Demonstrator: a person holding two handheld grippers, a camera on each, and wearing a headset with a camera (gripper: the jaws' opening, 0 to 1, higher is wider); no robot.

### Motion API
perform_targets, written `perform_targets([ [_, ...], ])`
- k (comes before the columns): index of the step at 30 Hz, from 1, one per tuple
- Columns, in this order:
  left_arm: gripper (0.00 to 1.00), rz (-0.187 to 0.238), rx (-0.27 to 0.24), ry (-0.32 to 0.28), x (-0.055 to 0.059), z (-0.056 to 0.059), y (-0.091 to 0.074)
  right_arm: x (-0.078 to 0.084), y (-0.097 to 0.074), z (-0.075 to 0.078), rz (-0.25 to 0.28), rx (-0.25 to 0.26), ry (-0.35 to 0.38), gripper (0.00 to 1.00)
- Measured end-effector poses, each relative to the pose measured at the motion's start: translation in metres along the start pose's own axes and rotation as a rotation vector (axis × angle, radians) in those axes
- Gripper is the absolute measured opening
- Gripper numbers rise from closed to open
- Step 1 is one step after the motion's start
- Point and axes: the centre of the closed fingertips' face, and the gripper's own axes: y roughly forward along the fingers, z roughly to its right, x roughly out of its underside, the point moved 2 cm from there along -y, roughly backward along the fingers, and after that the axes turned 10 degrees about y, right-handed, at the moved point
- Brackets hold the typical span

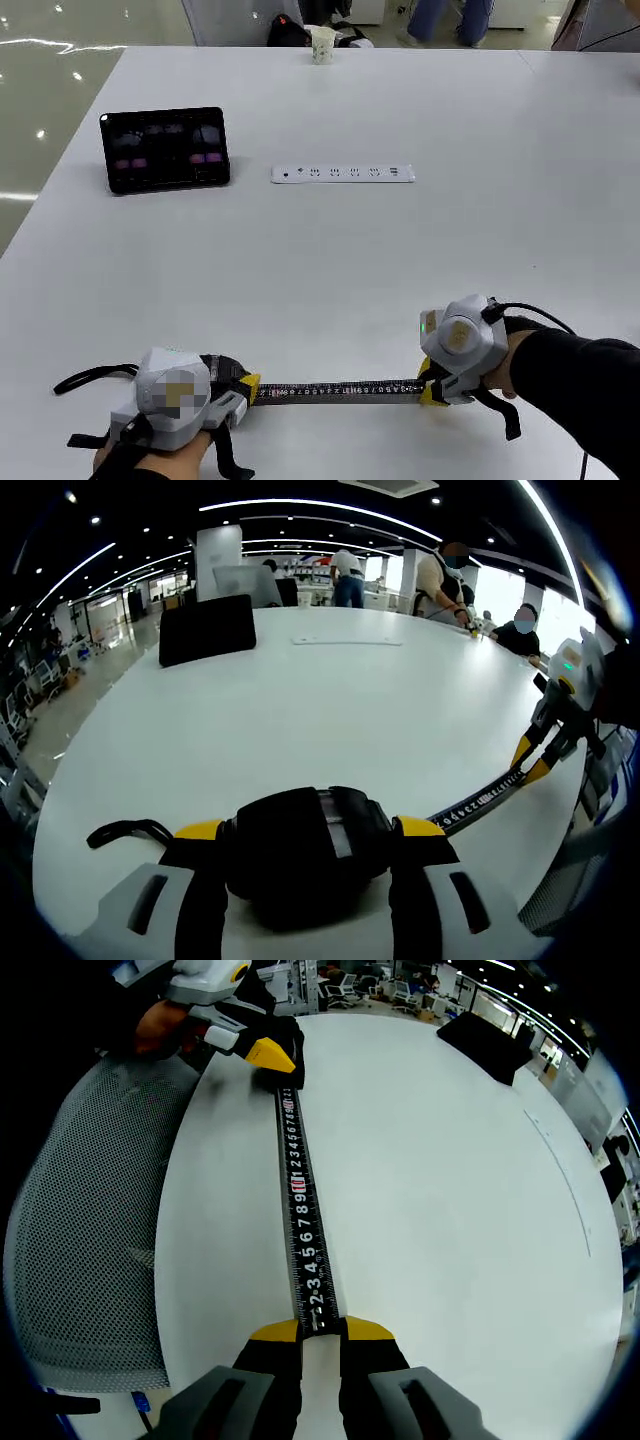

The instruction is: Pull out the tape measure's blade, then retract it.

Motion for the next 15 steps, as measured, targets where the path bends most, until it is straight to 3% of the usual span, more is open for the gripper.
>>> perform_targets([
  [15, 0.61, -0.013, 0.014, -0.012, 0.0007, -0.0001, 0.0011, -0.0062, 0.0033, 0.0002, -0.004, -0.008, -0.002, 0.10],
])
